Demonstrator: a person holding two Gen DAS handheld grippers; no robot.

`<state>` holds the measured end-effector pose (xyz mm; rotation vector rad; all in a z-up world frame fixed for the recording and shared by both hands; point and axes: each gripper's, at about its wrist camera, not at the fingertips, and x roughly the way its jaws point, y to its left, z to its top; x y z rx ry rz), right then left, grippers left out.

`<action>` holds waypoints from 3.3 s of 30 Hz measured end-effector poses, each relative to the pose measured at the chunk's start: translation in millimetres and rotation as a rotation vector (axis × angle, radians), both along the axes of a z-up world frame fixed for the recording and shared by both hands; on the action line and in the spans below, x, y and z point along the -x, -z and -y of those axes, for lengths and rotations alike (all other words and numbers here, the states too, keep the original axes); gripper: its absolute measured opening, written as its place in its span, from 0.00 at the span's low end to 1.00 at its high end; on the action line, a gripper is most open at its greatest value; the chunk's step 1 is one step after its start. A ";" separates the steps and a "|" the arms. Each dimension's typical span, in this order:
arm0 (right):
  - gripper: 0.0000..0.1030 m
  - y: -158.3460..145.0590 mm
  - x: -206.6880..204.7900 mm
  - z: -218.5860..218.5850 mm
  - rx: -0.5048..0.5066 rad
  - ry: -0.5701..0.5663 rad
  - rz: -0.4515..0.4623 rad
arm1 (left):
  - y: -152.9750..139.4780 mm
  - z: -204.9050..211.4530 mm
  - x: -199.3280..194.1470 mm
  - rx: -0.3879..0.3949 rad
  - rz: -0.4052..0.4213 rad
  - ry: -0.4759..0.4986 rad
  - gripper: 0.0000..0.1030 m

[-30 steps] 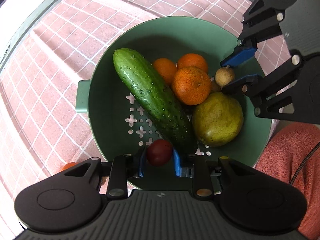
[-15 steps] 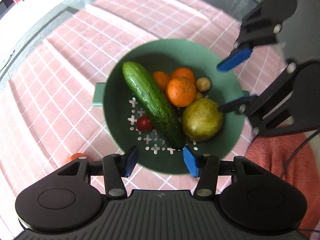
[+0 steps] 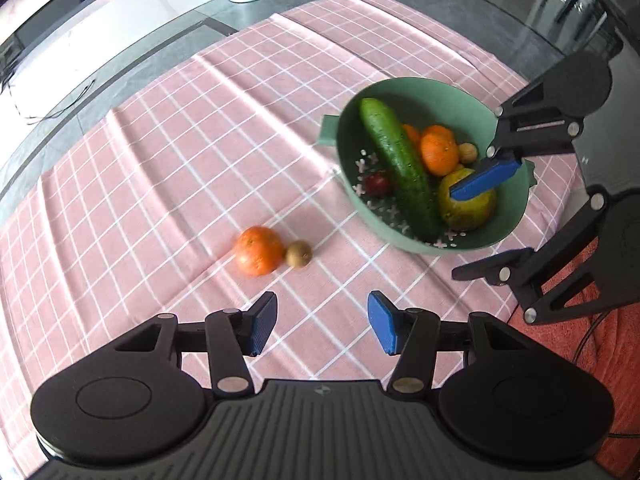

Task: Organize fruits
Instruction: 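Open both grippers and move them back toward the last orange and kiwi, then grasp the orange with the left gripper while the right gripper grasps the last kiwi, then carry the orange and kiwi into the colander with both grippers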

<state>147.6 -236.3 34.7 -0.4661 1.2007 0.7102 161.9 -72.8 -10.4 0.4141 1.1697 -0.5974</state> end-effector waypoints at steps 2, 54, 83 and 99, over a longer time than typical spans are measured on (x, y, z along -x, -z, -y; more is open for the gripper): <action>0.47 1.5 2.6 -11.6 -0.015 -0.021 0.014 | -3.9 -13.6 -0.4 0.020 0.009 -0.008 0.60; 0.21 96.2 -90.1 -83.8 0.069 -0.216 -0.087 | 89.5 -30.8 -84.5 0.124 -0.036 0.038 0.57; 0.21 57.9 -44.8 -81.5 -0.003 -0.230 -0.001 | 50.3 -30.8 -52.6 -0.054 -0.001 0.038 0.46; 0.21 -2.5 21.0 -25.8 -0.045 -0.127 0.096 | 5.5 -19.8 14.5 -0.124 0.063 0.031 0.46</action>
